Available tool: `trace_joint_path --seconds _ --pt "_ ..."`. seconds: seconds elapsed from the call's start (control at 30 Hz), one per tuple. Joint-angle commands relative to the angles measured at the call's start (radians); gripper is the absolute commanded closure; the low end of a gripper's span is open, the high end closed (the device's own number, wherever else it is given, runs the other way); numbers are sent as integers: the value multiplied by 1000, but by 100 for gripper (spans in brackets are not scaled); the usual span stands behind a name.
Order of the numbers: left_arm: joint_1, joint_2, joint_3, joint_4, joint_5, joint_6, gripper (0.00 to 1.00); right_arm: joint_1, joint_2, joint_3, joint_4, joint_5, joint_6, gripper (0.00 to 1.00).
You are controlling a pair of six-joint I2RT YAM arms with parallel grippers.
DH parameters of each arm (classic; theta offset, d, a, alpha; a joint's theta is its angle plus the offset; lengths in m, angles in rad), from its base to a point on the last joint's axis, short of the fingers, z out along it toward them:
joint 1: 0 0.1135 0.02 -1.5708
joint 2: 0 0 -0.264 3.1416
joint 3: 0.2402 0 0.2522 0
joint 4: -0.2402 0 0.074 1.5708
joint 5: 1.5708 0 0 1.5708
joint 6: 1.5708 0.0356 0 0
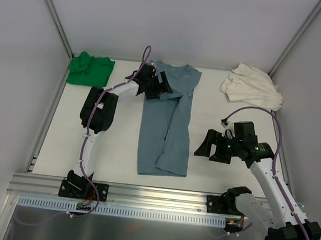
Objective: Fold and stack the t-shirts
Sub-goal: Rotate the tshirt 90 degrees
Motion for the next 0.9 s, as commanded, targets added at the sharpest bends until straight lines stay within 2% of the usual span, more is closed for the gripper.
trace_joint_path --seconds 0.0,0.1,0.17,0.2,0.23,0.3,0.33,0.6,0.87 --pt "13 4 20 -17 9 -2 11 -7 6 6 25 5 -14 1" --pt "15 9 18 -11 8 -2 14 -8 7 4 26 6 -13 1" --pt "13 16 23 -7 13 -5 29 -8 7 3 25 8 -14 0" --pt "13 21 23 3 20 -8 40 -8 7 3 25 9 -16 0" --pt "15 24 27 3 22 -10 62 -8 7 3 23 14 -16 0" --pt "13 29 36 -3 17 -13 84 -10 9 6 19 17 -17 1" --pt "13 33 40 -5 13 -13 99 -8 11 6 17 17 -19 0" --pt "18 29 43 -20 11 -5 100 -15 18 0 19 16 -24 1" --pt "58 -68 53 -77 -15 55 100 -15 18 -8 31 5 -16 0"
